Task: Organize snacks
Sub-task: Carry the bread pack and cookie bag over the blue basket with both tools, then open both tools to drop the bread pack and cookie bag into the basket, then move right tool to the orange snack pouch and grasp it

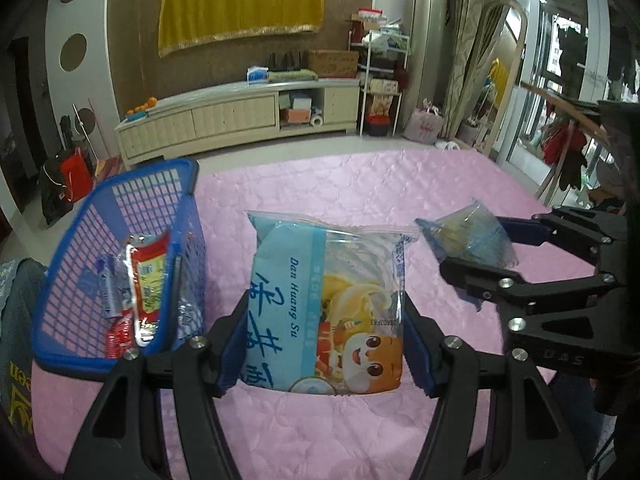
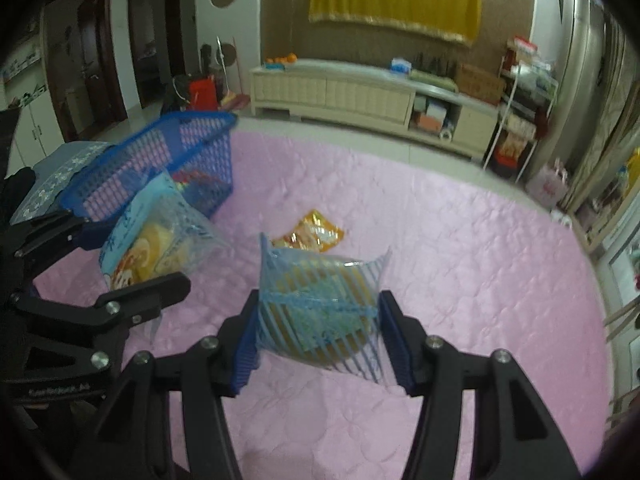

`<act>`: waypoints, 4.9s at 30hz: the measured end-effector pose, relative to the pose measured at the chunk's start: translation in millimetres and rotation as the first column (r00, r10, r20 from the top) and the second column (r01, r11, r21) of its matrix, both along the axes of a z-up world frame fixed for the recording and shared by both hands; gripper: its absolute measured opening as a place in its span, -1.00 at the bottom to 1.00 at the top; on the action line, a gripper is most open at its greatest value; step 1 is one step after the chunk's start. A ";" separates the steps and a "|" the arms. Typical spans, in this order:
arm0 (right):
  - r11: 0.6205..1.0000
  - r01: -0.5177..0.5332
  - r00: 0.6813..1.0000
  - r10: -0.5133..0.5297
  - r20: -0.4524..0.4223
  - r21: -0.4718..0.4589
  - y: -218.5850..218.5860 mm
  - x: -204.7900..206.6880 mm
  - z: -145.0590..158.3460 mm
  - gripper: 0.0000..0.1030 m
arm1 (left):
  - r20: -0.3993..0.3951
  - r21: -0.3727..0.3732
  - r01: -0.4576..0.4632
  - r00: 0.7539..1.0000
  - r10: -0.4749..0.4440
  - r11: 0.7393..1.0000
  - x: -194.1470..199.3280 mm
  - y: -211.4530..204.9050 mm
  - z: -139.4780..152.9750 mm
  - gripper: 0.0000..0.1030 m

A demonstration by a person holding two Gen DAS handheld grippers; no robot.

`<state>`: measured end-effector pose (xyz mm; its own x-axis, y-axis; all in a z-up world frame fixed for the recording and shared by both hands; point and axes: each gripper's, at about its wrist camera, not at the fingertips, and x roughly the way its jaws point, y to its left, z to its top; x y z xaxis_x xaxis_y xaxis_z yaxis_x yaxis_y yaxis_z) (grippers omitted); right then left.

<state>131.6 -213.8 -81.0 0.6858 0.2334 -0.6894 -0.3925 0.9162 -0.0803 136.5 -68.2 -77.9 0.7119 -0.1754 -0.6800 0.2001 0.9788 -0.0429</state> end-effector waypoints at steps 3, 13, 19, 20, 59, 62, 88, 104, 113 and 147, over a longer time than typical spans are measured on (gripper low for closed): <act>1.000 -0.004 0.998 0.005 0.059 -0.014 3.1 -15.1 18.6 0.17 | 0.028 -0.015 0.007 1.000 -0.006 1.000 -11.0 8.3 12.9 0.24; 1.000 -0.007 0.988 0.009 0.151 -0.017 21.1 -38.5 53.3 0.17 | 0.084 -0.054 0.010 0.996 -0.006 0.998 -37.3 31.9 40.1 0.24; 0.999 -0.031 0.984 0.034 0.173 -0.021 43.3 -44.5 65.8 0.17 | 0.114 -0.073 -0.018 0.993 0.026 0.997 -47.5 54.2 51.7 0.24; 0.999 -0.037 0.983 0.041 0.178 -0.023 48.7 -44.6 68.3 0.17 | 0.120 -0.077 -0.026 0.992 0.035 0.997 -48.3 60.7 54.2 0.24; 0.972 -0.223 0.972 0.227 0.057 -0.074 189.8 39.2 36.2 0.17 | -0.035 -0.086 -0.214 0.977 0.212 0.973 14.3 186.0 15.0 0.24; 0.972 -0.222 0.974 0.225 0.033 -0.072 191.5 46.3 29.1 0.17 | -0.057 -0.097 -0.214 0.976 0.209 0.972 20.5 187.4 8.7 0.25; 0.968 -0.253 0.967 0.252 0.031 0.004 181.6 30.9 48.2 0.17 | -0.018 -0.121 -0.263 0.965 0.262 0.957 -12.2 207.3 36.4 0.49; 0.945 -0.327 0.944 0.328 -0.040 0.021 222.6 53.2 33.9 0.17 | -0.012 -0.055 -0.325 0.946 0.325 0.944 -5.9 231.4 23.8 0.50; 0.940 -0.342 0.933 0.337 -0.126 -0.018 246.4 73.1 -0.2 0.17 | -0.054 -0.058 -0.349 0.937 0.346 0.935 8.2 251.3 -4.3 0.50; 0.962 -0.272 0.961 0.269 -0.070 -0.034 195.8 49.1 25.2 1.00 | 0.013 -0.055 -0.310 0.950 0.312 0.949 -19.5 219.2 21.3 0.50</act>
<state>180.7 -18.0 -55.9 0.5555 0.3736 -0.7429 -0.6307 0.7715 -0.0836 117.0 151.0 -56.6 0.7511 0.0225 -0.6598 -0.1124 0.9892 -0.0942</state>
